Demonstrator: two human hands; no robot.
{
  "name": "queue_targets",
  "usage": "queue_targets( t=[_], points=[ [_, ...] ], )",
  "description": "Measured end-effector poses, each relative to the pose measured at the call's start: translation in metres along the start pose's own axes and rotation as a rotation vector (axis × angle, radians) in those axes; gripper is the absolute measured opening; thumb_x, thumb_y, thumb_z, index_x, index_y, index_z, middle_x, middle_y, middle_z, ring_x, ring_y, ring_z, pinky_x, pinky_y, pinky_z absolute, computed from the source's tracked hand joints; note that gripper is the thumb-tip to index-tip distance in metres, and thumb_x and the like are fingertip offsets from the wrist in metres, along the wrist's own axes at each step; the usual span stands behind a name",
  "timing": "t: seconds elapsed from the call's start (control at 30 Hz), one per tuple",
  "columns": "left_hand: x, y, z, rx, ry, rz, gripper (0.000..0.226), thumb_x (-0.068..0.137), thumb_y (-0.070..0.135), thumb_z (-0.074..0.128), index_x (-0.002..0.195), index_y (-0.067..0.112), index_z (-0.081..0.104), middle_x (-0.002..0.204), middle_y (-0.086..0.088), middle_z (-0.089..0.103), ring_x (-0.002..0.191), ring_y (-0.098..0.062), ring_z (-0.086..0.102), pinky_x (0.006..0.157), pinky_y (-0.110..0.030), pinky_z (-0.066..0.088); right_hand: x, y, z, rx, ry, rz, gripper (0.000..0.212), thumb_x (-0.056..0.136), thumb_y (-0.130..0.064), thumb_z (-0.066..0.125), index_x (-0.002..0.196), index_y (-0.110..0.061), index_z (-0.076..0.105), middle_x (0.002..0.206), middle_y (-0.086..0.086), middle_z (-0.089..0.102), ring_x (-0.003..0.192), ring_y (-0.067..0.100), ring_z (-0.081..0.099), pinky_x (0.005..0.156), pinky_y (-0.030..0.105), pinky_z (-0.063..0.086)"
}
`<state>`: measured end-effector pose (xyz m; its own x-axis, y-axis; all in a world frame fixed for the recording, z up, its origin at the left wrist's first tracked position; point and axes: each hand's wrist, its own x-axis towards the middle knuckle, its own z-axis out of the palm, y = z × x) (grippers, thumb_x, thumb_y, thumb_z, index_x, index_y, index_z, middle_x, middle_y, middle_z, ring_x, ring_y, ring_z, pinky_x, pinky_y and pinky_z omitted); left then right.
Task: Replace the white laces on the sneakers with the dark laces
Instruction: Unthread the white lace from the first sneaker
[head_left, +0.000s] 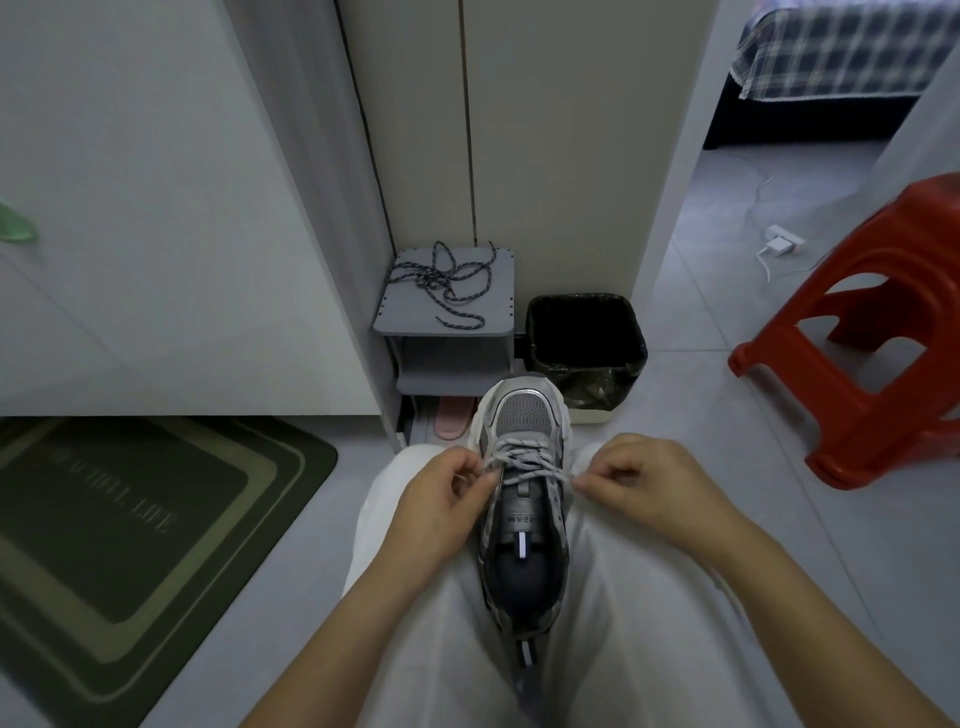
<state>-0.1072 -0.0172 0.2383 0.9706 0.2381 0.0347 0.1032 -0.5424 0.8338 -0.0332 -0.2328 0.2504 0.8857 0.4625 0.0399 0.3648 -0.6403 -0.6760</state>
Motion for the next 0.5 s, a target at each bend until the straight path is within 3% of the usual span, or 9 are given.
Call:
queue_targets(
  t=[0.17,0.23,0.3,0.4,0.5],
  points=[
    [-0.002,0.004,0.003,-0.151,0.116,-0.04,0.01,0.088,0.01,0.061,0.079,0.012,0.06,0.07,0.004,0.061,0.065,0.001,0.054,0.061,-0.007,0.04,-0.003,-0.012,0.018,-0.103,0.066,-0.143,0.014,0.076,-0.035,0.074,0.084,-0.026,0.067,0.079,-0.014,0.059,0.071,0.007,0.056,0.067,0.028,0.049],
    [0.001,0.002,0.006,-0.257,0.135,-0.096,0.011,0.09,0.01,0.06,0.079,0.012,0.06,0.076,-0.004,0.067,0.073,-0.011,0.062,0.067,-0.014,0.046,-0.005,-0.015,0.021,-0.184,0.055,-0.211,0.009,0.078,-0.034,0.07,0.081,-0.026,0.068,0.078,-0.014,0.06,0.07,0.008,0.055,0.066,0.033,0.05],
    [0.004,0.002,0.006,-0.344,0.128,-0.127,0.011,0.091,0.01,0.057,0.08,0.01,0.06,0.076,-0.001,0.07,0.074,-0.012,0.065,0.072,-0.023,0.05,-0.006,-0.017,0.021,-0.192,0.058,-0.22,0.012,0.077,-0.038,0.065,0.075,-0.027,0.068,0.076,-0.015,0.057,0.067,0.005,0.053,0.065,0.031,0.049],
    [0.009,0.005,0.004,-0.24,0.126,-0.046,0.014,0.092,0.016,0.056,0.079,0.021,0.058,0.068,0.004,0.064,0.065,-0.009,0.061,0.066,-0.024,0.047,-0.005,-0.02,0.019,-0.129,0.11,-0.169,0.01,0.08,-0.035,0.069,0.077,-0.025,0.07,0.076,-0.017,0.054,0.066,0.003,0.05,0.065,0.025,0.045],
    [0.019,0.008,-0.002,-0.066,0.138,0.052,0.012,0.086,0.035,0.056,0.076,0.03,0.057,0.063,0.0,0.058,0.059,-0.013,0.054,0.057,-0.026,0.043,-0.006,-0.03,0.025,-0.12,0.088,-0.185,0.01,0.08,-0.034,0.068,0.085,-0.025,0.069,0.081,-0.014,0.057,0.071,0.005,0.052,0.067,0.022,0.044]
  ],
)
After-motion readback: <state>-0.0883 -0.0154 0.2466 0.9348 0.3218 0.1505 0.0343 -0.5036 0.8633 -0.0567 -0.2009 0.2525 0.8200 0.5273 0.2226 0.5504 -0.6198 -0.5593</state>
